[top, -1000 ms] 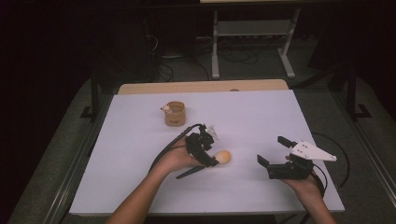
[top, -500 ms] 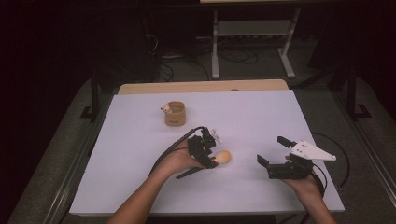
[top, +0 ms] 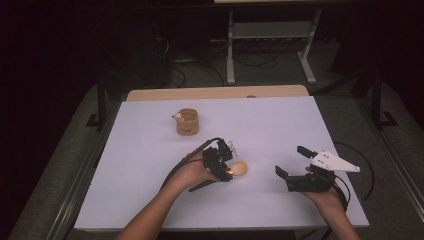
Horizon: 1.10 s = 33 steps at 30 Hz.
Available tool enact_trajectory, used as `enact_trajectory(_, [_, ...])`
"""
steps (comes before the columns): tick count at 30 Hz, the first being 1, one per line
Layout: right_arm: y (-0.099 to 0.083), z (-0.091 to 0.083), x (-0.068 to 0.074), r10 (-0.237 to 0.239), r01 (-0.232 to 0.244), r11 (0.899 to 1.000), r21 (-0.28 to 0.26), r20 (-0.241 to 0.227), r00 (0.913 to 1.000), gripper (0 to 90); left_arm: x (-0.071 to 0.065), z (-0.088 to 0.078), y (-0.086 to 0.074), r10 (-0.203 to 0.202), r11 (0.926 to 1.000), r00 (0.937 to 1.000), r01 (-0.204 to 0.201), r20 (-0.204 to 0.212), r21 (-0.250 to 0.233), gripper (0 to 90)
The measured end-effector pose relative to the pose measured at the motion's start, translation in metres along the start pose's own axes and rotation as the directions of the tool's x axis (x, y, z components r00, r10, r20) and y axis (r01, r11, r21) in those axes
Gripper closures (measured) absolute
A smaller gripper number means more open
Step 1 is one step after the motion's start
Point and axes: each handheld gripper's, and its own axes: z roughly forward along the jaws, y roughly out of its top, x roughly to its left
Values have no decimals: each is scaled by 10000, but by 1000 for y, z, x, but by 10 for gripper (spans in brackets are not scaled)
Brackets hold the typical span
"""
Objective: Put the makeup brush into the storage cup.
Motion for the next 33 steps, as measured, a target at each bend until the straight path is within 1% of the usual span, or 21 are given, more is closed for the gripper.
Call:
enact_trajectory(2, [0,0,0,-67,67,10000,-34,10,10000,0,0,0,0,0,10000,10000,0,-4,2,533])
enact_trajectory(4, [0,0,0,66,-66,10000,44,-8,10000,0,-1,0,0,1,10000,10000,-1,-48,26,538])
enact_trajectory(5, [0,0,0,-78,78,10000,-41,11,10000,0,-1,0,1,4,10000,10000,-3,-80,48,545])
enact_trajectory(8, [0,0,0,-72,72,10000,-35,12,10000,0,0,0,1,8,10000,10000,-8,-87,64,561])
enact_trajectory(12, [0,0,0,-42,42,10000,-53,12,10000,0,1,0,1,1,10000,10000,-1,-91,55,573])
enact_trajectory(14, [0,-1,0,72,-72,10000,47,8,10000,0,1,0,1,-20,10000,9999,20,-120,42,582])
enact_trajectory(16, [0,0,-1,-42,42,10000,-73,12,10000,0,1,0,1,-41,10000,9999,42,-138,33,590])
enact_trajectory(19, [0,0,-1,-35,35,10000,-81,2,10000,0,1,0,1,-71,10000,9998,71,-164,20,607])
enact_trajectory(22, [0,-1,0,46,-46,10000,21,7,10000,0,1,0,1,-74,10000,9999,75,-147,60,612])
enact_trajectory(27, [0,-1,-1,-67,67,9999,-75,6,10000,0,0,0,1,-70,10000,9997,70,-231,25,624])
enact_trajectory(31, [0,-2,-1,105,-104,9999,-103,34,9999,0,1,0,1,-111,9999,9998,113,-172,66,628])
enact_trajectory(33, [0,-2,-1,-11,12,10000,-83,49,10000,0,1,0,1,-124,9999,9998,125,-176,62,629])
